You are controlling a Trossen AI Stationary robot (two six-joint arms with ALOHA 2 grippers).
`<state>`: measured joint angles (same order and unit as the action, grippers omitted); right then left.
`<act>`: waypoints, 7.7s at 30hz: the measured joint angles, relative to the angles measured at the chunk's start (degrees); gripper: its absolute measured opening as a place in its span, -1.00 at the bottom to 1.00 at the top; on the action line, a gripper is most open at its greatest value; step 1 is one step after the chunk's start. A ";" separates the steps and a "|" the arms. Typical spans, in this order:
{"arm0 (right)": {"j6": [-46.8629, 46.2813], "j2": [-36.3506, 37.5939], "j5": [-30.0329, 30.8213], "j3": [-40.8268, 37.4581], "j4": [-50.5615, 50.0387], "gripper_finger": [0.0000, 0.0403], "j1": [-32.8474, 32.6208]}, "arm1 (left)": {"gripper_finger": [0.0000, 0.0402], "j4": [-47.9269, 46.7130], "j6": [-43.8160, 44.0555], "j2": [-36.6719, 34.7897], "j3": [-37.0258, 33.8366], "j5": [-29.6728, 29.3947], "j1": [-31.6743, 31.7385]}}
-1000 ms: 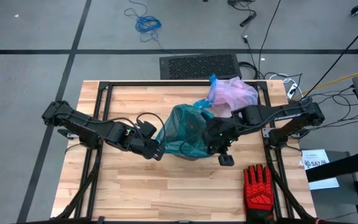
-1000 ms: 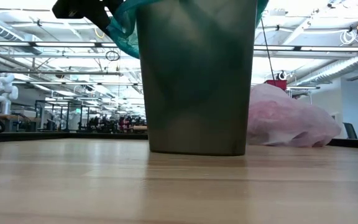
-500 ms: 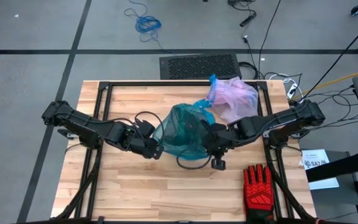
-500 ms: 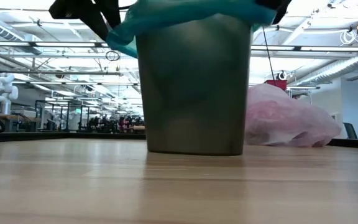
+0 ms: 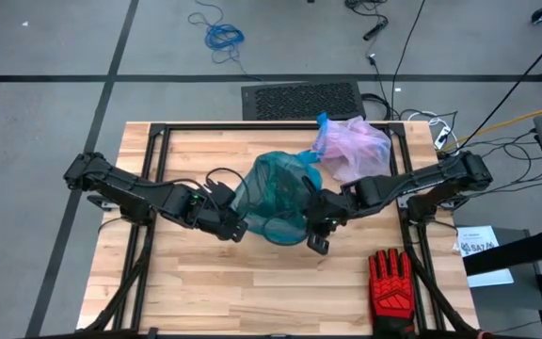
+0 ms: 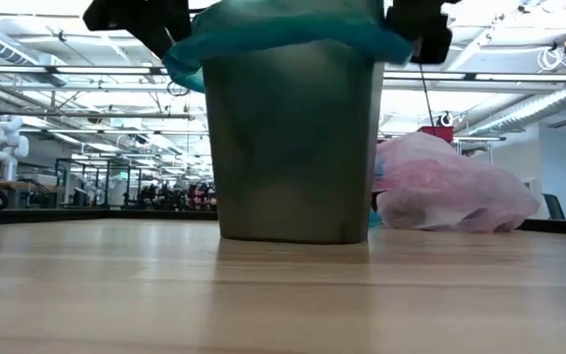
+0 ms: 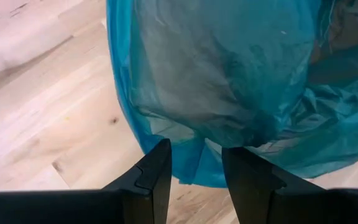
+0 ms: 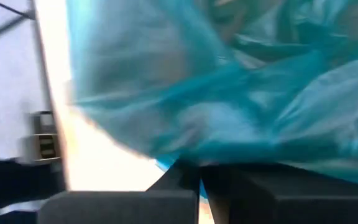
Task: Place trash/remove bag and relplace
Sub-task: Insert a new trash bag into the bin
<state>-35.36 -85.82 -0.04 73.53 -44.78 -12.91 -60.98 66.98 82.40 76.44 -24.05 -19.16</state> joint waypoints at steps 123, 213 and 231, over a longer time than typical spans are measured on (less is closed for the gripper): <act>-0.21 14.25 10.50 -25.83 14.74 -1.00 10.93 | -0.32 -2.78 1.62 2.46 -0.04 -0.99 -0.42; -2.07 29.46 11.01 -27.49 10.27 -1.00 9.82 | -1.00 0.32 32.48 -18.12 -15.97 -30.01 -8.84; -2.05 29.44 10.70 -27.49 11.76 -1.00 9.82 | -1.00 37.03 19.11 -15.98 -31.99 -17.81 0.71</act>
<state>-37.41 -56.38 10.66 46.04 -33.02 -3.09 -23.95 86.09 66.42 44.45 -41.86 -18.45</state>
